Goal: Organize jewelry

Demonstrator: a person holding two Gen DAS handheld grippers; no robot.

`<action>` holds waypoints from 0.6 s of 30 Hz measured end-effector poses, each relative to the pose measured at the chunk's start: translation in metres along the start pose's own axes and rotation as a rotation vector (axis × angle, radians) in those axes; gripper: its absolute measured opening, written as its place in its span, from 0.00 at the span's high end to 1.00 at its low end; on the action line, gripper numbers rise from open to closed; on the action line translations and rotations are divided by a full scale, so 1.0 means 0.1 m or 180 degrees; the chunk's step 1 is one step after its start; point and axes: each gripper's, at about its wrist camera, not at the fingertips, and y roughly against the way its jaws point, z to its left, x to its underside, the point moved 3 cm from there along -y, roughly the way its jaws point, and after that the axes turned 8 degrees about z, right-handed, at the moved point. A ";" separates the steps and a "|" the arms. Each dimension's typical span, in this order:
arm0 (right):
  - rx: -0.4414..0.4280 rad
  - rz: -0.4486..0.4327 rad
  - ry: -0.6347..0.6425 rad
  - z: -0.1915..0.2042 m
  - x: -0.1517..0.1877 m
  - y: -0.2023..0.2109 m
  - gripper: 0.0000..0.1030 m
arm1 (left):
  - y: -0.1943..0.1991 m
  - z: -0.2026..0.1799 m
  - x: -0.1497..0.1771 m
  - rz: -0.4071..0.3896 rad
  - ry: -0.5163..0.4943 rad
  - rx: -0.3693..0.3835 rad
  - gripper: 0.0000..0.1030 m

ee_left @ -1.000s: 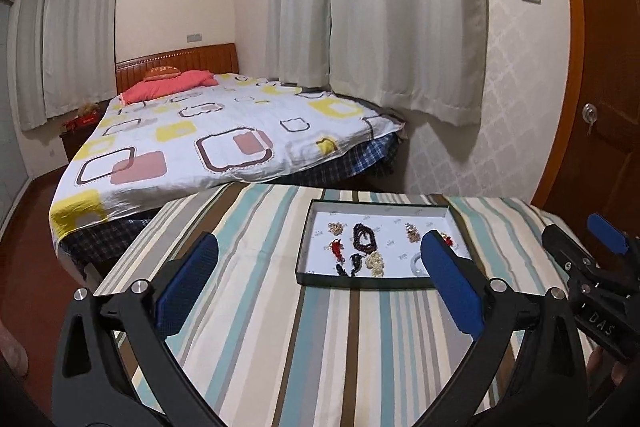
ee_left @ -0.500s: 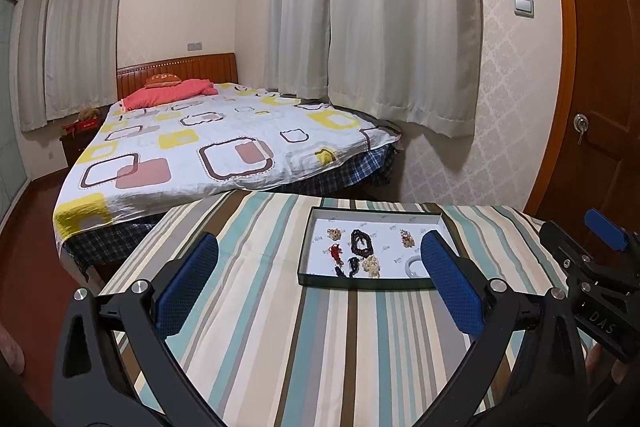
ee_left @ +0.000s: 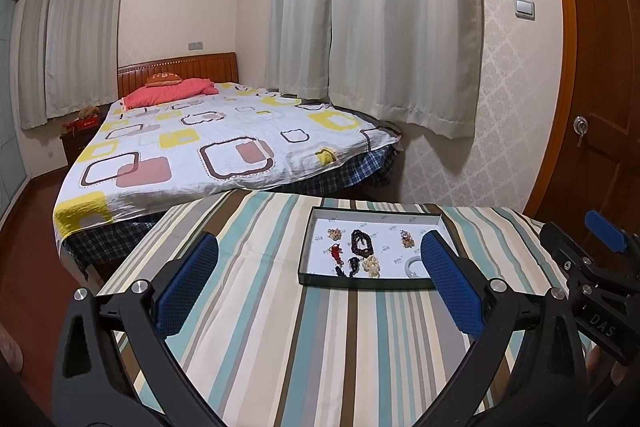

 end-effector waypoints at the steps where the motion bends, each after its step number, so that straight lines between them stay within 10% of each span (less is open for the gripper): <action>1: 0.0001 -0.0001 -0.0001 0.00 0.00 0.00 0.17 | 0.01 0.00 0.00 0.0003 0.0004 0.0003 0.04; 18: -0.0009 -0.0002 0.0002 0.03 0.01 0.03 0.17 | 0.00 -0.02 -0.01 0.0010 0.0020 0.0019 0.04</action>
